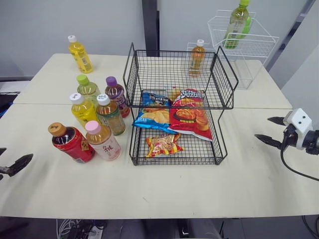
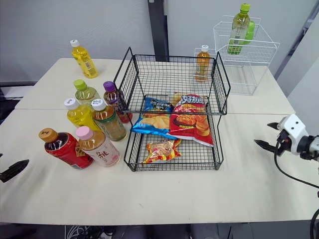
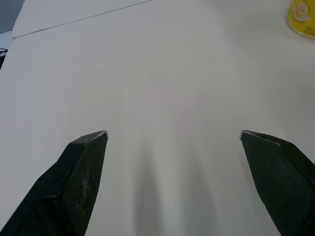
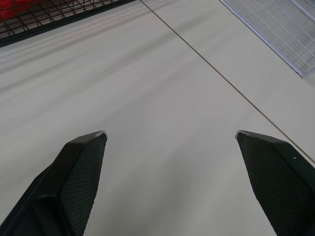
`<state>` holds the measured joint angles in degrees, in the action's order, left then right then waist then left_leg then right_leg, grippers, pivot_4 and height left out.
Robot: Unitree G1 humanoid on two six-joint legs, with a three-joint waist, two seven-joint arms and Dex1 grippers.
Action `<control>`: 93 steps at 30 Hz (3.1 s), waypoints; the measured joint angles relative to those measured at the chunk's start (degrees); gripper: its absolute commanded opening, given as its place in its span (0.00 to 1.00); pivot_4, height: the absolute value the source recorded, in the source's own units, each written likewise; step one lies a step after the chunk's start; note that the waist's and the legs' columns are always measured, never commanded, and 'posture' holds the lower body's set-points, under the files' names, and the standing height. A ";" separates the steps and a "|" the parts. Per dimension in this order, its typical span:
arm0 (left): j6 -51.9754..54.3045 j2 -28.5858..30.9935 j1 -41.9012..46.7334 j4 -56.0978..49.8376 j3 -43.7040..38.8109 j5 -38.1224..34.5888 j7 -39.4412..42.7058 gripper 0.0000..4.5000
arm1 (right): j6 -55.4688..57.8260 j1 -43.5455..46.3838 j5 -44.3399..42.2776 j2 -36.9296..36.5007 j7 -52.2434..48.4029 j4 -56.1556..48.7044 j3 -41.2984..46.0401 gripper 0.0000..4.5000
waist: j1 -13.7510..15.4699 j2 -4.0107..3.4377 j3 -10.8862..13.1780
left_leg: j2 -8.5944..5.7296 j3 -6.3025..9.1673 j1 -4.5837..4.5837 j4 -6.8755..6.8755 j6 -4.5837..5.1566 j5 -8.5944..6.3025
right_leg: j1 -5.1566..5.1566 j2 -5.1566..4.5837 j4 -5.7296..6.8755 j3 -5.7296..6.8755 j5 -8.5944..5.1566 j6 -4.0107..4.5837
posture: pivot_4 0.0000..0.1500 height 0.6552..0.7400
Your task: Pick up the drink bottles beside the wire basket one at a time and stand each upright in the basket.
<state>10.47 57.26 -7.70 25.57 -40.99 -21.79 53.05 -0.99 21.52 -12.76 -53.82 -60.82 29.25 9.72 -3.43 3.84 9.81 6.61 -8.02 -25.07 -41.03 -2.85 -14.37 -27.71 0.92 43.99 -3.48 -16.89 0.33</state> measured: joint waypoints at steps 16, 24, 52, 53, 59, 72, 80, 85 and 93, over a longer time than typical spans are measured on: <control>4.87 -4.54 -2.03 -10.27 -2.27 -5.22 -1.05 0.99 | 3.22 -4.51 -4.97 1.36 1.43 -10.24 5.12 1.00 | -0.09 0.08 -0.06 | 0.03 0.13 -0.04 -0.01 -0.02 -0.01 | 0.06 0.00 0.02 0.08 -0.03 -0.06 | 1.00 0.22; 7.05 -6.50 -3.72 -13.89 -2.42 -5.45 -2.64 0.99 | 17.73 -4.85 -18.99 -4.87 -1.39 -30.21 14.55 1.00 | -0.15 0.05 -0.07 | 0.04 0.18 0.00 -0.01 -0.03 -0.01 | 0.08 -0.01 0.02 0.09 -0.04 -0.06 | 1.00 0.22; 28.17 -16.53 -17.26 -60.28 -20.53 -32.94 -18.04 0.99 | 27.48 21.95 -26.61 11.10 -14.11 -40.42 -11.55 1.00 | 0.12 0.40 -0.30 | 0.00 1.55 -0.16 -0.02 -0.05 -0.01 | 0.48 0.00 -0.01 1.11 -0.32 0.35 | 1.00 0.22; 28.40 -16.17 -15.98 -60.21 -19.69 -33.02 -19.44 0.99 | 27.49 21.95 -26.59 11.11 -14.10 -40.42 -11.55 1.00 | 0.17 0.39 -0.30 | -0.01 1.58 -0.15 -0.02 -0.05 -0.01 | 0.51 0.00 -0.01 1.12 -0.32 0.35 | 1.00 0.22; 29.25 -14.19 -8.46 -57.43 -12.08 -31.27 -24.86 0.99 | 27.85 22.16 -26.59 11.27 -13.76 -40.87 -11.52 1.00 | 0.28 0.38 -0.30 | -0.05 1.59 -0.16 -0.02 -0.06 0.00 | 0.53 0.01 -0.02 1.15 -0.30 0.38 | 1.00 0.22; 28.87 -12.59 -4.10 -54.63 -2.92 -24.82 -25.71 0.86 | 30.18 21.88 -26.73 11.08 -12.07 -42.97 -10.95 1.00 | 0.29 0.37 -0.29 | -0.03 1.59 -0.17 -0.01 -0.06 -0.01 | 0.53 0.00 -0.02 1.15 -0.30 0.37 | 1.00 0.22; 28.18 -13.50 -2.91 -54.59 -1.48 -23.98 -24.87 0.33 | 30.26 20.81 -26.73 10.84 -11.83 -43.43 -10.82 1.00 | 0.34 0.37 -0.29 | -0.03 1.59 -0.17 -0.01 -0.06 0.00 | 0.53 0.00 -0.02 1.15 -0.31 0.36 | 1.00 0.22; 27.40 -13.77 -2.84 -54.48 -1.19 -23.28 -24.22 0.30 | 30.18 20.58 -26.72 10.06 -11.84 -43.55 -10.72 1.00 | 0.37 0.37 -0.28 | -0.03 1.60 -0.17 -0.01 -0.06 0.00 | 0.53 0.00 -0.02 1.17 -0.31 0.35 | 1.00 0.22; 30.82 -6.80 -1.86 -51.93 -6.50 -28.10 -17.20 0.30 | 31.17 20.47 -27.26 10.05 -7.65 -45.15 -7.92 1.00 | 0.38 0.46 -0.24 | 0.02 1.61 -0.31 -0.02 -0.07 0.00 | 0.44 0.00 -0.03 1.32 -0.35 0.41 | 1.00 0.22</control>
<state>41.29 50.46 -9.57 -26.36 -47.49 -49.89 35.85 30.18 41.99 -40.02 -43.77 -68.48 -15.91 1.80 -3.06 4.30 9.58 6.62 -6.41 -25.38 -41.04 -2.92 -14.37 -27.26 0.92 43.96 -2.16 -17.25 0.75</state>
